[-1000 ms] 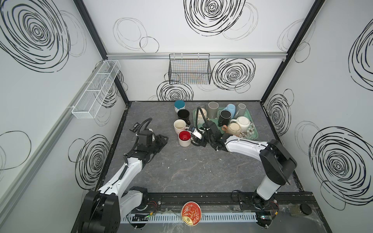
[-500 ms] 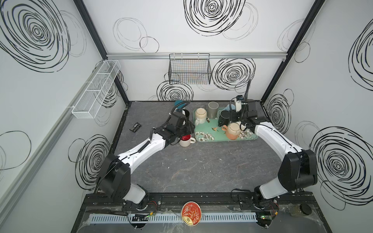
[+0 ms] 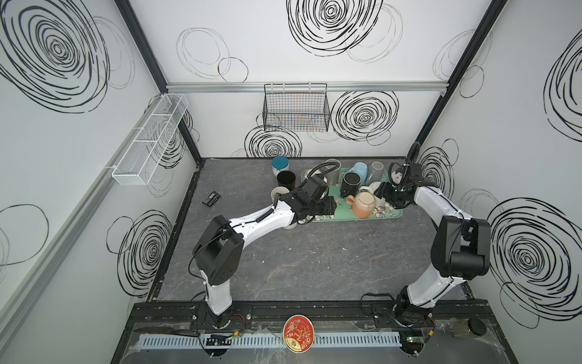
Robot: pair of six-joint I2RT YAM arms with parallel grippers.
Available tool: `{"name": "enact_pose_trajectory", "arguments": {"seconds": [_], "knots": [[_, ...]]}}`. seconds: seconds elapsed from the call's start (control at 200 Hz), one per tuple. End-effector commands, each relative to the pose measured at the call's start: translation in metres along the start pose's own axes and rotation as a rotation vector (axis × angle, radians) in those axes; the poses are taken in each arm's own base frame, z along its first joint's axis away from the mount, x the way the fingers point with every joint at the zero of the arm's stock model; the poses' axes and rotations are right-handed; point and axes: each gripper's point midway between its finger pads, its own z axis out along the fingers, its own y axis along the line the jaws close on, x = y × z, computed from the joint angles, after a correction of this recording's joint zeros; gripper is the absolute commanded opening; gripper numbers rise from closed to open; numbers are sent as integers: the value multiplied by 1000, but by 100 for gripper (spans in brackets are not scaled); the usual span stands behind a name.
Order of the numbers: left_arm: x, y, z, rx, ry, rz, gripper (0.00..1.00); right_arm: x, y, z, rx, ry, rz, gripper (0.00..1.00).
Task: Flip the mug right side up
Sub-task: 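Move both grippers over the upside-down orange-and-cream mug on the tray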
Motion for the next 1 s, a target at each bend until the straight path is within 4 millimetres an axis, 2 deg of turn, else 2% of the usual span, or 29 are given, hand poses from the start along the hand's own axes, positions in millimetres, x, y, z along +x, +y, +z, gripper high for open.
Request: {"name": "enact_pose_trajectory", "arguments": {"seconds": [0.0, 0.135, 0.32, 0.52, 0.71, 0.886, 0.996], "knots": [[-5, -8, 5, 27, 2, 19, 52, 5, 14, 9, -81, 46, 12, 65], [2, -4, 12, 26, 34, 26, 52, 8, 35, 17, -142, 70, -40, 64], [4, 1, 13, 21, 41, 26, 53, 15, 59, 25, -90, 103, -192, 63], [2, 6, 10, 12, 37, 23, 53, 34, 90, 40, -103, 184, -370, 63], [-2, 16, 3, -8, 24, 51, 53, 60, 117, 50, -121, 259, -547, 62], [-15, 30, -9, -74, 8, 141, 54, 81, 144, 48, -202, 288, -627, 62], [-25, 37, -18, -122, 0, 239, 54, 72, 162, 34, -229, 247, -635, 62]]}}
